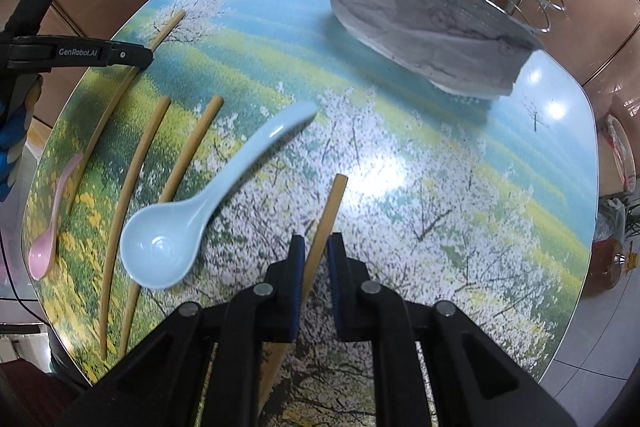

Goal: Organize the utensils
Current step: 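Close the left tool on a chopstick while the right tool grasps another, then lift both held chopsticks upright and carry them over the wire basket, then lower both chopsticks into the basket and open the left and right tools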

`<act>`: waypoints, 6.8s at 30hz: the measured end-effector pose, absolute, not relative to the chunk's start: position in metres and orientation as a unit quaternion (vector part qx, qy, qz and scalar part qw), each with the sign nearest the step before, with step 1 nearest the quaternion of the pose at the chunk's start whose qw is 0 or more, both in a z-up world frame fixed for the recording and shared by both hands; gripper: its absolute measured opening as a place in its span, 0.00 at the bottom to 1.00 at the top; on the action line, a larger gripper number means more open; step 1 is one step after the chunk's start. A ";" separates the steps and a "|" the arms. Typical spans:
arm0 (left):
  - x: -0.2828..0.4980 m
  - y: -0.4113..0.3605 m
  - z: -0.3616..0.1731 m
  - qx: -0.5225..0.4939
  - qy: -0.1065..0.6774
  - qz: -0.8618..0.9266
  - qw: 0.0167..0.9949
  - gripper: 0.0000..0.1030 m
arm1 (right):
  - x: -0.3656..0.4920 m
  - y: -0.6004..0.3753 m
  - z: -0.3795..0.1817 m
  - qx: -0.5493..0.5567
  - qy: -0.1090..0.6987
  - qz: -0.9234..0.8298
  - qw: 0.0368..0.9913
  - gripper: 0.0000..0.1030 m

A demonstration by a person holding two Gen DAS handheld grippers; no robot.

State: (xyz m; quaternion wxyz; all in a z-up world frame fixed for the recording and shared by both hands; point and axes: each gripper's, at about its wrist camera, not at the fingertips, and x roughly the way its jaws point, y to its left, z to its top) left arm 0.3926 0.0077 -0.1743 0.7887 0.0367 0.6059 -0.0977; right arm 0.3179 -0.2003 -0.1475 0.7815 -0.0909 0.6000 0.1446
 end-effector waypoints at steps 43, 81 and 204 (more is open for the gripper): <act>0.331 -0.022 -0.164 0.088 0.534 -0.156 0.826 0.07 | 0.268 -0.221 -0.146 -0.130 0.603 0.185 0.765 0.11; 0.349 -0.002 -0.097 0.011 0.479 -0.145 0.866 0.06 | 0.259 -0.221 -0.102 -0.066 0.484 0.173 0.855 0.06; 0.402 -0.124 -0.008 -0.162 0.056 -0.123 0.977 0.06 | 0.371 -0.284 0.031 0.024 0.195 0.155 0.968 0.07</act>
